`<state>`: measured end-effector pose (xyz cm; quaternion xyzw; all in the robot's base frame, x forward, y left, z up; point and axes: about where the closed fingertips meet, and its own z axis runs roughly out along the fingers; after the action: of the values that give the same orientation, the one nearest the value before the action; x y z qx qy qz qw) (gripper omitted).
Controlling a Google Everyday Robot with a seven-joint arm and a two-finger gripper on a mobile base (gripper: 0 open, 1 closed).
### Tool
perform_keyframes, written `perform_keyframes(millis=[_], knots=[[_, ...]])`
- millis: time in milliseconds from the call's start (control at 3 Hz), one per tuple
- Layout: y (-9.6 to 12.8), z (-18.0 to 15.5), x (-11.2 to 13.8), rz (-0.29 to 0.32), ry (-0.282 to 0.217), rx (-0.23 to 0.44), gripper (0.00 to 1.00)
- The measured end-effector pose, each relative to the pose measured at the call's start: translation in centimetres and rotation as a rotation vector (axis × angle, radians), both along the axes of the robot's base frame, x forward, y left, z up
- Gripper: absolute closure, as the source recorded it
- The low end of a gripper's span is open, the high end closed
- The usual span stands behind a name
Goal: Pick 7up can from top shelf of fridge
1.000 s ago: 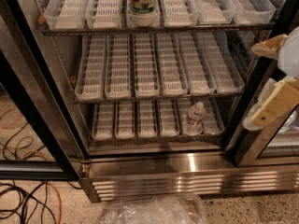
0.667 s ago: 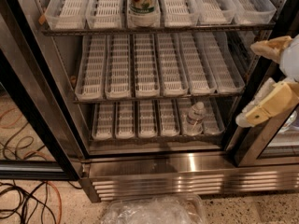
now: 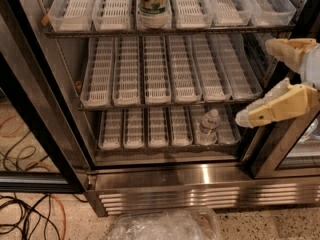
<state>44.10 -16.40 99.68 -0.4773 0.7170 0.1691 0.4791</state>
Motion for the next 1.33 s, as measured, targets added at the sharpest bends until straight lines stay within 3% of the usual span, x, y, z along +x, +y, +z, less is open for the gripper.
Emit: perform_keyframes(millis=[333, 667, 1000, 1333], knots=[[1.5, 0.8, -0.2, -0.023, -0.018, 0.143, 0.00], [3.1, 1.0, 0.2, -0.050, -0.067, 0.242, 0.00], [5.1, 1.2, 1.3, -0.081, -0.124, 0.275, 0.00], [5.1, 1.2, 1.3, -0.081, -0.125, 0.275, 0.00]])
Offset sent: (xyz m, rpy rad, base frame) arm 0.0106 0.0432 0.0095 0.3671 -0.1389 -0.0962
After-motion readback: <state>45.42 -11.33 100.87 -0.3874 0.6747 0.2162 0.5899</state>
